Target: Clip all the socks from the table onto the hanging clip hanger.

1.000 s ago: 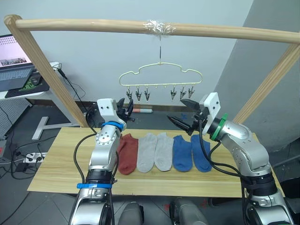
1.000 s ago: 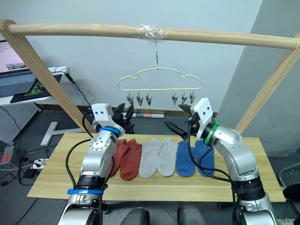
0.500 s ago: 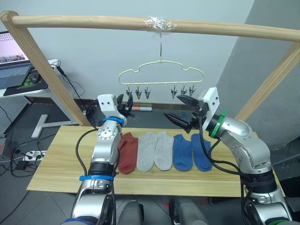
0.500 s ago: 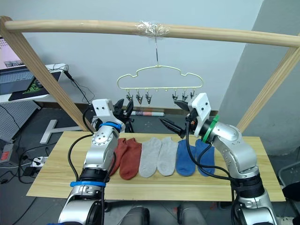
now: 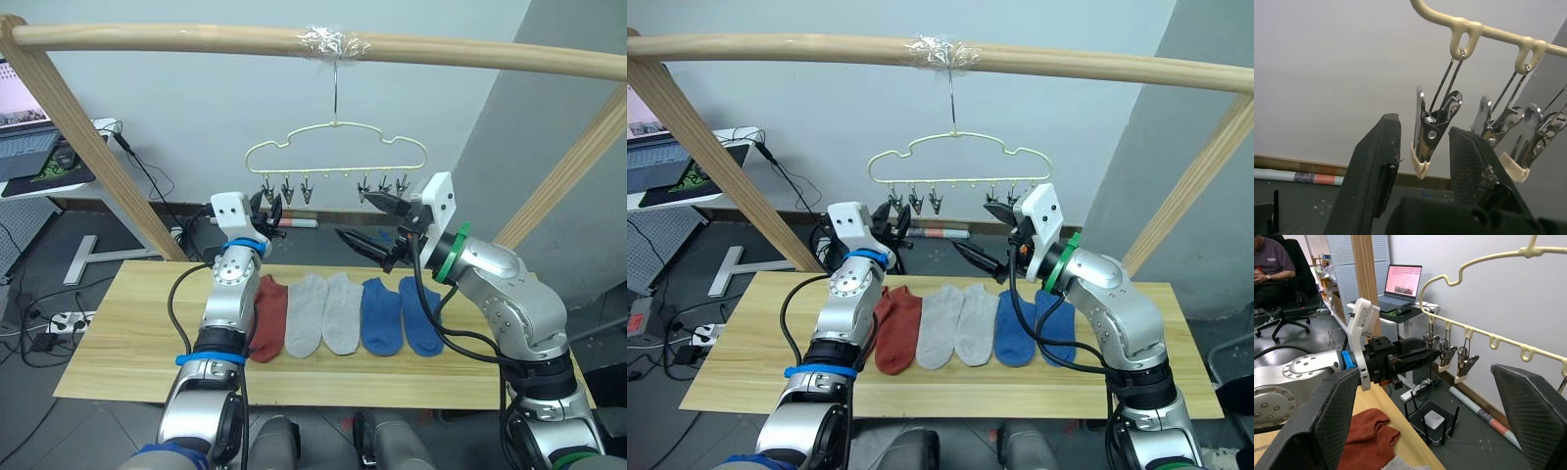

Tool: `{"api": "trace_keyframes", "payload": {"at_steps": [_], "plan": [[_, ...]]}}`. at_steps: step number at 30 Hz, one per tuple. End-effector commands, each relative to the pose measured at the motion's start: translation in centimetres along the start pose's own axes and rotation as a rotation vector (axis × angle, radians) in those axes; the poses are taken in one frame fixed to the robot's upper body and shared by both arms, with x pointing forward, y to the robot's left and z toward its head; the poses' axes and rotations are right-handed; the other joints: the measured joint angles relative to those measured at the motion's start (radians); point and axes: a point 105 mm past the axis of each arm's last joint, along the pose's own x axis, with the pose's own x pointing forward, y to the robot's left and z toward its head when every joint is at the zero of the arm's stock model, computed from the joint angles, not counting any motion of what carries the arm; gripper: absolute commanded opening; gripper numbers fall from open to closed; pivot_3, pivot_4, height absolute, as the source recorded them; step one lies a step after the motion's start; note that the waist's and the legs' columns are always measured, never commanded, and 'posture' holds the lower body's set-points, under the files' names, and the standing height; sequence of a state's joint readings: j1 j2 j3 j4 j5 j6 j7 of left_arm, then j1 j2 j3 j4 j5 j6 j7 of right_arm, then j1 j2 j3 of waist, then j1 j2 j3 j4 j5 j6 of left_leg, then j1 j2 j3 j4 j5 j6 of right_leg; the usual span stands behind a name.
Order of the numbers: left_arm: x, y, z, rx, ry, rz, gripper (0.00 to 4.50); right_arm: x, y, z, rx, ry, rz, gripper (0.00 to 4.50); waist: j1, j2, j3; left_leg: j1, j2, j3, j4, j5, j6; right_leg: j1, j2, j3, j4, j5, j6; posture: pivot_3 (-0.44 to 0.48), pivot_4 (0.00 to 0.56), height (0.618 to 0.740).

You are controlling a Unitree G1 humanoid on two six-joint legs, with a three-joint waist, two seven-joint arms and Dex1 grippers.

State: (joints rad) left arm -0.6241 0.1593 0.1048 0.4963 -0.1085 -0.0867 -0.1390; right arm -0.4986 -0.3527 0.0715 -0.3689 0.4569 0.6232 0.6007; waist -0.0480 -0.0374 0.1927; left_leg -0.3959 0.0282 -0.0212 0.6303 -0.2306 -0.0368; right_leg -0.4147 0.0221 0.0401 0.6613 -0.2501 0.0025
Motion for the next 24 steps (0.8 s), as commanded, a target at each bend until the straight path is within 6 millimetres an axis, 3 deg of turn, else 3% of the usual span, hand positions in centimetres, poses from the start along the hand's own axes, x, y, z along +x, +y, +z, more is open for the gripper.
{"api": "trace_keyframes", "payload": {"at_steps": [1, 24], "plan": [[0.7, 0.1, 2.5, 0.021, -0.092, 0.011, 1.88, -0.1, 0.2, 2.3, -0.052, -0.072, 0.008, 4.50, -0.001, 0.000, 0.002, -0.001, 0.000, 0.000, 0.000, 0.000, 0.000, 0.000, 0.000, 0.000, 0.000, 0.000, 0.000, -0.102, 0.201, 0.740], [1.0, 0.3, 3.7, 0.014, -0.142, 0.024, 1.88, -0.1, -0.1, 2.5, -0.043, -0.079, -0.008, 4.50, -0.005, 0.000, 0.004, -0.005, 0.000, 0.001, 0.000, 0.000, 0.000, -0.005, 0.000, 0.000, 0.001, 0.001, 0.001, -0.104, 0.195, 0.740]]}}
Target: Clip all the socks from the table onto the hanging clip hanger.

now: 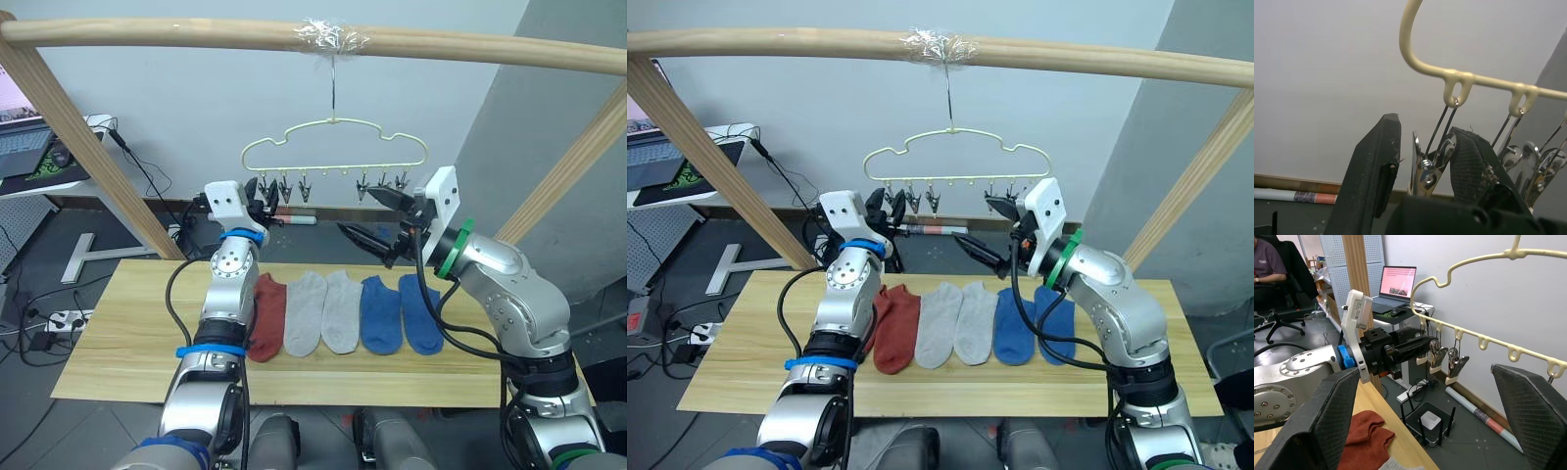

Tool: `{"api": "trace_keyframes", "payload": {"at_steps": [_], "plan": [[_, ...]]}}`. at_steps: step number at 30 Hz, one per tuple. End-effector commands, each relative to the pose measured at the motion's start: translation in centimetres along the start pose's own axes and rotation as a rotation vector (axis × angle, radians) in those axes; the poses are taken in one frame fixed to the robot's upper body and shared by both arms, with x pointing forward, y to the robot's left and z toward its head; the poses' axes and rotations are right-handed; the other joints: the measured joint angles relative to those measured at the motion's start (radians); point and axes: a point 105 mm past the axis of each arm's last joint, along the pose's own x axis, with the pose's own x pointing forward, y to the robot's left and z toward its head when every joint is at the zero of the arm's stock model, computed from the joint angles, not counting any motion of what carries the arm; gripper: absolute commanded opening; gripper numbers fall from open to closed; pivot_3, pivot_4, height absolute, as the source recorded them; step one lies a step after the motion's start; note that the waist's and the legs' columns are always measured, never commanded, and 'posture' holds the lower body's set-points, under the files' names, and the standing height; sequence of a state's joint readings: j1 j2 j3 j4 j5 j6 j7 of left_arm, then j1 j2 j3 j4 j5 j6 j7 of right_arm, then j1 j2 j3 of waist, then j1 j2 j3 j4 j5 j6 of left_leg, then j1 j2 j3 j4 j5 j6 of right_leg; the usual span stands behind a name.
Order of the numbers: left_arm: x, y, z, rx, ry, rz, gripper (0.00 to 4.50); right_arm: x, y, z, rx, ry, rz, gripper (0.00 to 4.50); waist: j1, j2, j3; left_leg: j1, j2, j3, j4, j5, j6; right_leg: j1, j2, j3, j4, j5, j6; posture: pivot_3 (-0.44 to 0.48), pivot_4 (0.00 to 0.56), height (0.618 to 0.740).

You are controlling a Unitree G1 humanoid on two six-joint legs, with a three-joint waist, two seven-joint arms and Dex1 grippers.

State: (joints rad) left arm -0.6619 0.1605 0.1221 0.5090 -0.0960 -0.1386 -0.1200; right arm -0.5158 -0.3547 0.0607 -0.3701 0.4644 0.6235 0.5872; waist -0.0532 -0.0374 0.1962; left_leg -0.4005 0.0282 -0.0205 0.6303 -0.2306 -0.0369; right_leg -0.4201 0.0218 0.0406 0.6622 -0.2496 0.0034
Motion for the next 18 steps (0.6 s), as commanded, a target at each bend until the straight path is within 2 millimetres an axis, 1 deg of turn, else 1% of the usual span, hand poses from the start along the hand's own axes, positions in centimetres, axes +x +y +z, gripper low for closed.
{"api": "trace_keyframes", "payload": {"at_steps": [1, 9, 12, 14, 16, 17, 18], "plan": [[0.55, -0.12, 1.80, -0.001, -0.067, -0.001, 1.88, -0.10, 0.15, 1.88, -0.031, -0.063, 0.006, 4.50, 0.000, 0.000, 0.000, 0.000, 0.000, 0.000, 0.000, 0.000, 0.000, 0.000, 0.000, 0.000, 0.000, 0.000, 0.000, -0.104, 0.195, 0.740], [0.49, -0.35, 1.51, 0.022, -0.055, -0.017, 1.88, -0.11, 0.12, 1.98, -0.037, -0.062, 0.005, 4.50, -0.001, 0.000, 0.000, 0.000, 0.000, 0.000, 0.000, 0.000, 0.000, 0.000, 0.000, 0.000, 0.000, 0.000, 0.000, -0.107, 0.194, 0.740], [0.51, -0.54, 1.63, 0.018, -0.062, -0.023, 1.31, -0.10, 0.11, 1.98, -0.037, -0.062, 0.005, 4.50, -0.001, 0.000, 0.000, 0.000, 0.000, 0.000, 0.000, 0.000, 0.000, 0.000, 0.000, 0.000, 0.000, 0.000, 0.000, -0.107, 0.194, 0.740], [0.50, -0.59, 1.67, 0.013, -0.065, -0.025, 0.73, -0.11, 0.14, 1.98, -0.037, -0.062, 0.006, 4.50, -0.001, 0.000, 0.000, 0.000, 0.000, 0.000, 0.000, 0.000, 0.000, 0.000, 0.000, 0.000, 0.000, 0.000, 0.000, -0.107, 0.194, 0.740], [0.48, -0.66, 1.65, 0.008, -0.064, -0.029, 0.29, -0.10, 0.20, 1.97, -0.039, -0.061, 0.008, 4.50, -0.001, 0.000, 0.000, 0.000, 0.000, 0.000, 0.000, 0.000, 0.000, 0.000, 0.000, 0.000, 0.000, 0.000, 0.000, -0.107, 0.194, 0.740], [0.48, -0.68, 1.64, 0.008, -0.064, -0.030, 0.13, -0.10, 0.21, 1.97, -0.039, -0.061, 0.009, 4.50, -0.001, 0.000, 0.000, 0.000, 0.000, 0.000, 0.000, 0.000, 0.000, 0.000, 0.000, 0.000, 0.000, 0.000, 0.000, -0.107, 0.194, 0.740], [0.48, -0.70, 1.61, 0.008, -0.063, -0.030, 0.07, -0.10, 0.21, 1.94, -0.039, -0.060, 0.009, 4.50, -0.001, 0.000, 0.000, 0.000, 0.000, 0.000, 0.000, 0.000, 0.000, 0.000, 0.000, 0.000, 0.000, 0.000, 0.000, -0.104, 0.185, 0.740]]}}
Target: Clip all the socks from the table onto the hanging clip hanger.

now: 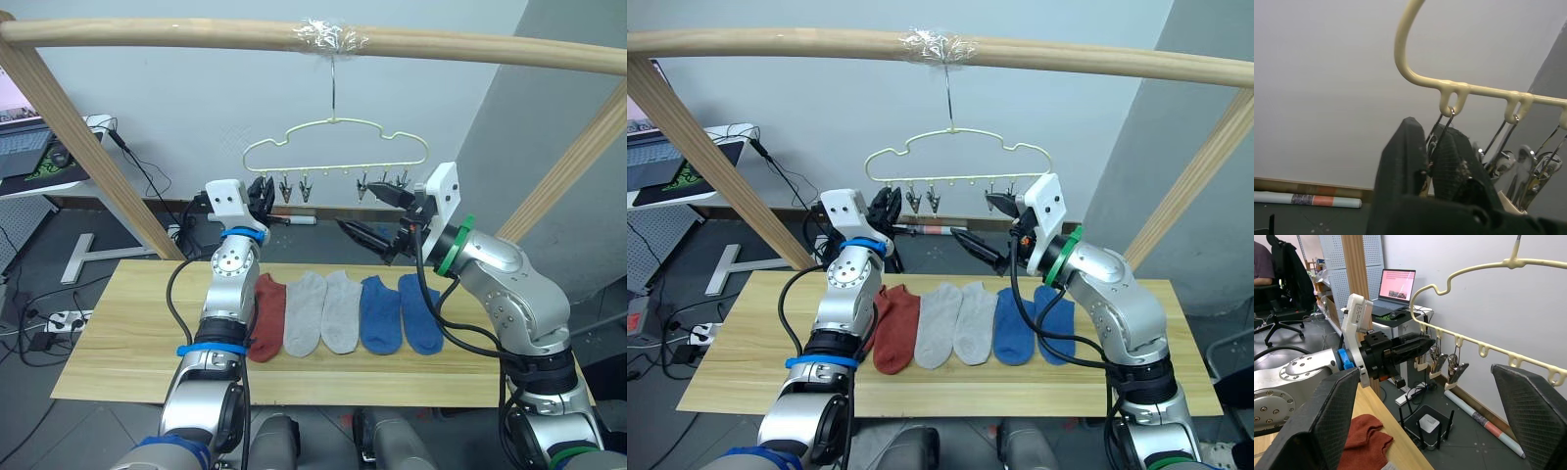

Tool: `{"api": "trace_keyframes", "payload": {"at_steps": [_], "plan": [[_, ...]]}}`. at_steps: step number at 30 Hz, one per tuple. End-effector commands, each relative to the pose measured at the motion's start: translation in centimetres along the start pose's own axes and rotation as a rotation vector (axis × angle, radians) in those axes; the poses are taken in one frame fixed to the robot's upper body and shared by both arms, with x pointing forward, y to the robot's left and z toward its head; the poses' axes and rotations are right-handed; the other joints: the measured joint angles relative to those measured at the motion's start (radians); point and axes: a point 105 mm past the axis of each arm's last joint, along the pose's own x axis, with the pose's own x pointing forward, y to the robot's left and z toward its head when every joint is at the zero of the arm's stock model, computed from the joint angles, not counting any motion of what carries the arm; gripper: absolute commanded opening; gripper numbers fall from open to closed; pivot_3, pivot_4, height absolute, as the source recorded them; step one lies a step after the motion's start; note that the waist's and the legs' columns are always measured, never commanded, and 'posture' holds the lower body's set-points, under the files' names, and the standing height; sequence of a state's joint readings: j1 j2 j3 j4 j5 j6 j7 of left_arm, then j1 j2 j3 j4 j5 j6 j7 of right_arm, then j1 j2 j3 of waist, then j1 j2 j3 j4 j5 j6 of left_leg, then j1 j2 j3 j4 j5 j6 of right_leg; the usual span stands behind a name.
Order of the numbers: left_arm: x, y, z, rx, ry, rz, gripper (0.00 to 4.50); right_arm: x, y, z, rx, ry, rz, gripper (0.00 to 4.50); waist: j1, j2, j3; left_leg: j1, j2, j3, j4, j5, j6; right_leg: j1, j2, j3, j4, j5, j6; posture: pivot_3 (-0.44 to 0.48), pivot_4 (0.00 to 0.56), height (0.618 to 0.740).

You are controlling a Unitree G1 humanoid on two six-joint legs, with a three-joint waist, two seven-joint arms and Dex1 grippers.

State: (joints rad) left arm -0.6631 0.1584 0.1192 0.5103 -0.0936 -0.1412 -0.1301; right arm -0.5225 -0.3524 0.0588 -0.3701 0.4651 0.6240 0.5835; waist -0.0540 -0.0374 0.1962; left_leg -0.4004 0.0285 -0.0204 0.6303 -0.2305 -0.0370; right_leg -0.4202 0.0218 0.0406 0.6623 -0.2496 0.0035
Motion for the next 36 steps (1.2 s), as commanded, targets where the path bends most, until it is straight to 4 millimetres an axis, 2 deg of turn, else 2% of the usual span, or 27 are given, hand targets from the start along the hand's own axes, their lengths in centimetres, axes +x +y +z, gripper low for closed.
{"api": "trace_keyframes", "payload": {"at_steps": [1, 6, 10, 12, 13, 16, 19, 24, 31, 34, 36], "plan": [[0.5, -0.4, 1.7, 0.006, -0.063, -0.015, 0.07, -0.2, 0.3, 1.7, -0.036, -0.055, 0.014, 4.50, 0.000, 0.000, 0.000, 0.000, 0.000, 0.000, 0.000, 0.000, 0.000, 0.000, 0.000, 0.000, 0.000, 0.000, 0.000, -0.104, 0.185, 0.740], [0.3, -0.1, 1.7, 0.005, -0.066, -0.014, 0.07, -0.2, 0.4, 1.5, -0.032, -0.051, 0.017, 4.50, 0.000, 0.000, 0.000, 0.000, 0.000, 0.000, 0.000, 0.000, 0.000, 0.000, 0.000, 0.000, 0.000, 0.000, 0.000, -0.098, 0.178, 0.740], [0.1, 0.0, 1.4, 0.002, -0.042, -0.034, 0.07, -0.9, -0.2, -1.8, -0.023, 0.081, -0.030, 4.50, 0.002, 0.000, 0.000, 0.000, 0.000, 0.000, 0.000, 0.000, 0.000, 0.000, 0.000, 0.000, 0.000, 0.000, 0.000, -0.092, 0.171, 0.740], [0.0, 0.0, 1.3, -0.008, -0.031, -0.044, 0.07, -1.7, -0.7, -4.2, -0.050, 0.165, -0.071, 4.50, 0.001, 0.000, 0.000, 0.000, 0.000, 0.000, 0.000, 0.000, 0.000, 0.000, -0.001, 0.000, 0.000, 0.000, 0.000, -0.077, 0.166, 0.740], [-0.3, 0.2, 1.4, -0.010, -0.026, -0.052, 0.07, -2.8, -1.8, -6.8, -0.043, 0.256, -0.151, 4.50, 0.001, 0.000, 0.000, 0.000, 0.000, 0.000, 0.000, 0.000, 0.000, 0.000, -0.001, 0.000, 0.000, 0.000, 0.000, -0.077, 0.166, 0.740], [-1.1, 0.7, 1.4, -0.009, -0.004, -0.079, 0.07, -6.4, -4.2, -12.7, 0.009, 0.461, -0.335, 4.50, 0.001, 0.000, 0.000, 0.000, 0.000, 0.001, 0.000, 0.000, 0.000, 0.000, -0.003, 0.000, 0.001, 0.000, 0.000, -0.063, 0.162, 0.740], [-1.9, 1.1, 1.1, -0.006, 0.023, -0.083, 0.07, -8.1, -5.2, -15.7, 0.049, 0.549, -0.410, 4.50, 0.002, 0.000, 0.000, 0.001, 0.000, 0.002, 0.000, 0.000, -0.001, 0.000, -0.005, 0.001, 0.002, 0.000, 0.000, -0.057, 0.158, 0.740], [-2.2, 1.5, 1.1, -0.007, 0.031, -0.061, 0.07, -8.5, -6.3, -17.6, 0.051, 0.592, -0.450, 4.50, -0.005, 0.000, -0.001, 0.003, -0.001, 0.004, 0.002, 0.001, -0.001, 0.000, -0.003, 0.002, 0.003, 0.003, 0.003, -0.053, 0.154, 0.740], [-2.1, 1.2, 1.2, -0.009, 0.035, -0.066, 0.07, -8.9, -7.5, -21.7, 0.195, 0.659, -0.506, 4.50, -0.003, 0.000, -0.001, 0.002, -0.001, 0.004, 0.004, 0.001, -0.001, 0.000, 0.001, 0.003, 0.003, 0.004, 0.002, -0.038, 0.162, 0.740], [-2.2, 1.1, 1.1, -0.006, 0.036, -0.070, 0.07, -9.3, -7.6, -22.7, 0.237, 0.687, -0.520, 4.50, -0.001, 0.000, -0.001, 0.001, -0.001, 0.004, 0.004, 0.001, -0.001, 0.000, 0.001, 0.004, 0.002, 0.004, 0.002, -0.034, 0.163, 0.740], [-2.2, 1.0, 1.1, -0.009, 0.038, -0.068, 0.07, -9.6, -7.5, -23.2, 0.235, 0.712, -0.511, 4.13, -0.001, 0.000, -0.001, 0.001, 0.000, 0.005, 0.004, 0.001, -0.001, 0.000, 0.000, 0.004, 0.002, 0.004, 0.002, -0.032, 0.165, 0.740]]}}
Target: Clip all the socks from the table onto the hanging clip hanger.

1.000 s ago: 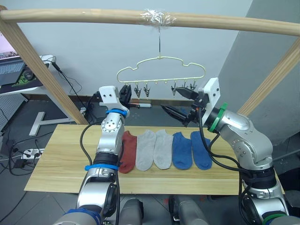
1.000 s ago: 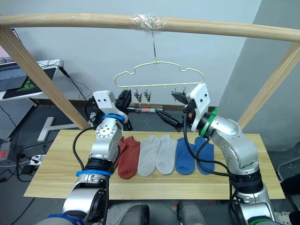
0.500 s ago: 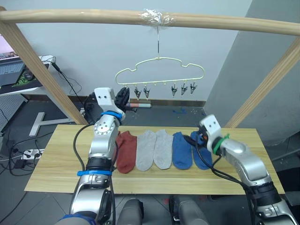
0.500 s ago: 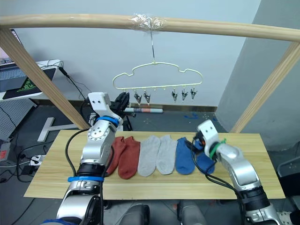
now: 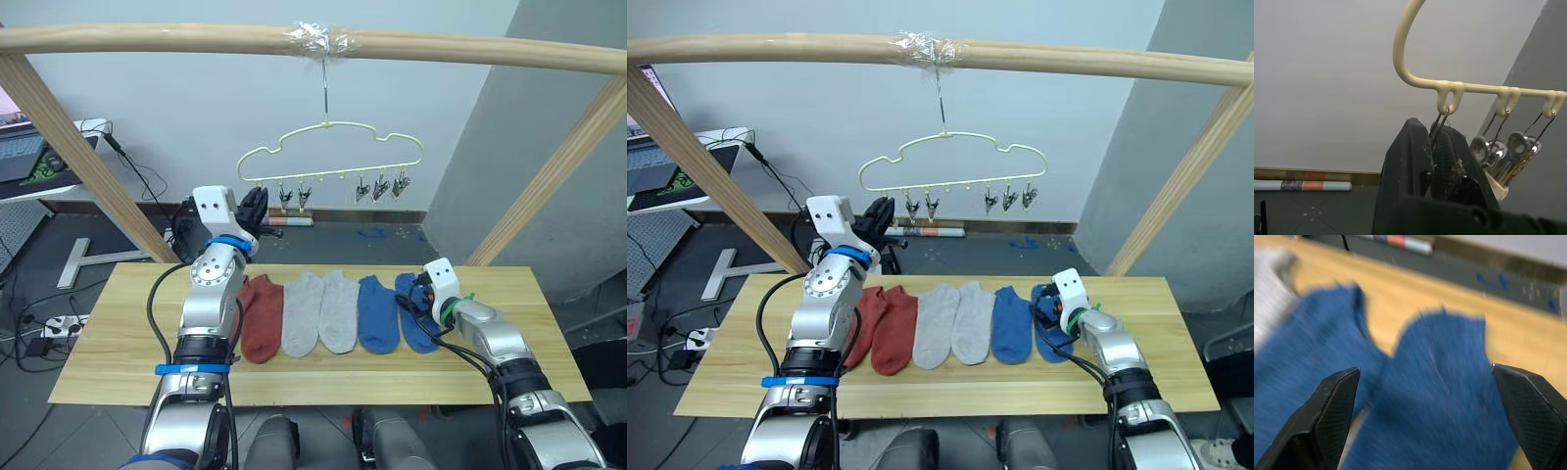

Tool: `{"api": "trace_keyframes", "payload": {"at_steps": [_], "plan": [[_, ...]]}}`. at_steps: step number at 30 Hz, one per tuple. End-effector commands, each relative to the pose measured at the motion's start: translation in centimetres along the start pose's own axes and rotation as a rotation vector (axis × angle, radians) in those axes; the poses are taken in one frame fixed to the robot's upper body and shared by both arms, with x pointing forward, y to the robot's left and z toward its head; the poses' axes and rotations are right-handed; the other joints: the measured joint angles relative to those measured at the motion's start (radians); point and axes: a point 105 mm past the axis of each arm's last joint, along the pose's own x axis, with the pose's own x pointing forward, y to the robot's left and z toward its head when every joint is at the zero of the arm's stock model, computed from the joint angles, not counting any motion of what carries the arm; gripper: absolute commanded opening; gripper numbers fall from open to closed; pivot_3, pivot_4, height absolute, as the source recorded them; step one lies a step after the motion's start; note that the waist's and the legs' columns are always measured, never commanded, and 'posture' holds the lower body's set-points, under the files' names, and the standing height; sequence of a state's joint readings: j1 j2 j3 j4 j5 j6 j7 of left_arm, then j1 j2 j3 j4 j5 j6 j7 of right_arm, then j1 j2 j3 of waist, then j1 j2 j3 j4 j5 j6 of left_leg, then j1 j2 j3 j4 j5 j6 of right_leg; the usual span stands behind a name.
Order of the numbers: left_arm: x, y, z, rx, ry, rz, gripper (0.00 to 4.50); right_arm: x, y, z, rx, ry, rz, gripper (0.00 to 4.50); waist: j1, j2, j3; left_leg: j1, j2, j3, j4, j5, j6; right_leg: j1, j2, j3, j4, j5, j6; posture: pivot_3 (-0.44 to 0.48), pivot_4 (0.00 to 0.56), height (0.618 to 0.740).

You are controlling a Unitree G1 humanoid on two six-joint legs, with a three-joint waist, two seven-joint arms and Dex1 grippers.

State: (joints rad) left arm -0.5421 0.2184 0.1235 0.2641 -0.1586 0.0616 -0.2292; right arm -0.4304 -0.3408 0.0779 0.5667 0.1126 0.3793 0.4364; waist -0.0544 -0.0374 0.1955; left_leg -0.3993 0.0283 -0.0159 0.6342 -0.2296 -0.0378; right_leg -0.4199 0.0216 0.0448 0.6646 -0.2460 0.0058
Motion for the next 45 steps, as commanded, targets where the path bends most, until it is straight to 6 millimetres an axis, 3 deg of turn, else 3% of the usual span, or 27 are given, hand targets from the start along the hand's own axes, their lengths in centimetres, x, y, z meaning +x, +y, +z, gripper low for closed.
{"api": "trace_keyframes", "payload": {"at_steps": [1, 12, 15, 17, 20, 24, 28, 32, 36, 45], "plan": [[-0.1, 0.0, 0.8, 0.003, -0.025, 0.006, 0.07, 0.1, -0.4, 0.5, -0.014, -0.015, 0.005, 3.93, -0.001, 0.000, 0.000, 0.000, 0.000, 0.001, 0.000, 0.000, 0.000, 0.000, 0.000, 0.000, 0.000, 0.000, 0.000, -0.032, 0.165, 0.740], [-0.3, 0.4, 0.5, 0.002, -0.014, 0.017, 0.07, -0.7, -0.8, -1.5, -0.111, 0.031, 0.039, 0.04, 0.000, 0.000, 0.000, 0.001, 0.000, 0.000, 0.001, 0.000, 0.000, 0.001, 0.000, 0.000, 0.001, 0.000, 0.001, -0.030, 0.174, 0.740], [-0.4, 0.5, 0.5, -0.034, -0.006, 0.012, 0.07, -1.1, -1.0, -1.0, -0.139, 0.008, 0.044, 0.04, 0.000, 0.000, 0.000, 0.001, 0.000, 0.000, 0.001, 0.000, 0.000, 0.001, 0.000, 0.000, 0.001, 0.000, 0.001, -0.031, 0.177, 0.740], [-0.5, 0.7, 0.6, -0.080, 0.005, -0.011, 0.07, -1.9, -1.2, 0.2, -0.291, -0.049, 0.043, 0.04, 0.001, 0.000, 0.000, 0.001, 0.000, 0.000, 0.002, 0.000, 0.000, 0.001, 0.000, 0.000, 0.001, 0.000, 0.001, -0.031, 0.177, 0.740], [-0.8, 1.4, 0.7, -0.141, 0.030, -0.028, 0.07, -3.3, 0.4, 2.9, -0.504, -0.159, 0.105, 0.04, -0.004, 0.000, 0.000, 0.000, 0.000, 0.001, 0.002, 0.000, 0.000, 0.000, 0.000, 0.000, 0.001, 0.000, 0.001, -0.031, 0.177, 0.740], [-1.2, 1.4, 1.0, -0.378, 0.089, -0.088, 0.07, -4.9, 5.1, 7.2, -0.505, -0.323, 0.231, 0.04, -0.013, 0.000, 0.000, 0.003, 0.000, 0.002, 0.002, 0.000, 0.000, 0.000, 0.000, -0.001, 0.002, 0.001, 0.003, -0.031, 0.177, 0.740], [-1.8, 1.4, 1.6, -0.540, 0.123, -0.130, 0.07, -5.7, 10.3, 10.0, -0.519, -0.416, 0.349, 0.04, -0.012, 0.000, 0.000, 0.003, 0.001, -0.004, 0.006, 0.000, 0.000, 0.000, 0.002, -0.002, 0.010, 0.000, 0.001, -0.031, 0.177, 0.740], [-2.1, 1.4, 1.7, -0.564, 0.147, -0.151, 0.07, -5.3, 12.3, 10.9, -0.562, -0.442, 0.359, 0.04, -0.004, 0.000, 0.000, 0.003, 0.001, -0.006, 0.010, 0.000, 0.000, 0.000, 0.004, -0.003, 0.014, 0.000, 0.001, -0.031, 0.177, 0.740], [-2.4, 0.7, 2.8, -0.622, 0.144, -0.203, 0.07, -3.8, 15.3, 13.2, -0.513, -0.494, 0.381, 0.04, -0.008, -0.001, 0.001, 0.005, 0.000, -0.004, 0.012, 0.000, -0.001, 0.000, 0.004, -0.001, 0.015, 0.000, 0.000, -0.009, 0.185, 0.740], [-2.7, -0.2, 2.9, -0.631, 0.143, -0.209, 0.07, -2.9, 17.4, 15.2, -0.509, -0.532, 0.418, 0.04, 0.021, -0.002, 0.002, 0.000, 0.001, -0.006, 0.010, 0.000, -0.001, -0.001, -0.001, -0.003, 0.013, 0.000, -0.001, 0.007, 0.189, 0.740]]}}
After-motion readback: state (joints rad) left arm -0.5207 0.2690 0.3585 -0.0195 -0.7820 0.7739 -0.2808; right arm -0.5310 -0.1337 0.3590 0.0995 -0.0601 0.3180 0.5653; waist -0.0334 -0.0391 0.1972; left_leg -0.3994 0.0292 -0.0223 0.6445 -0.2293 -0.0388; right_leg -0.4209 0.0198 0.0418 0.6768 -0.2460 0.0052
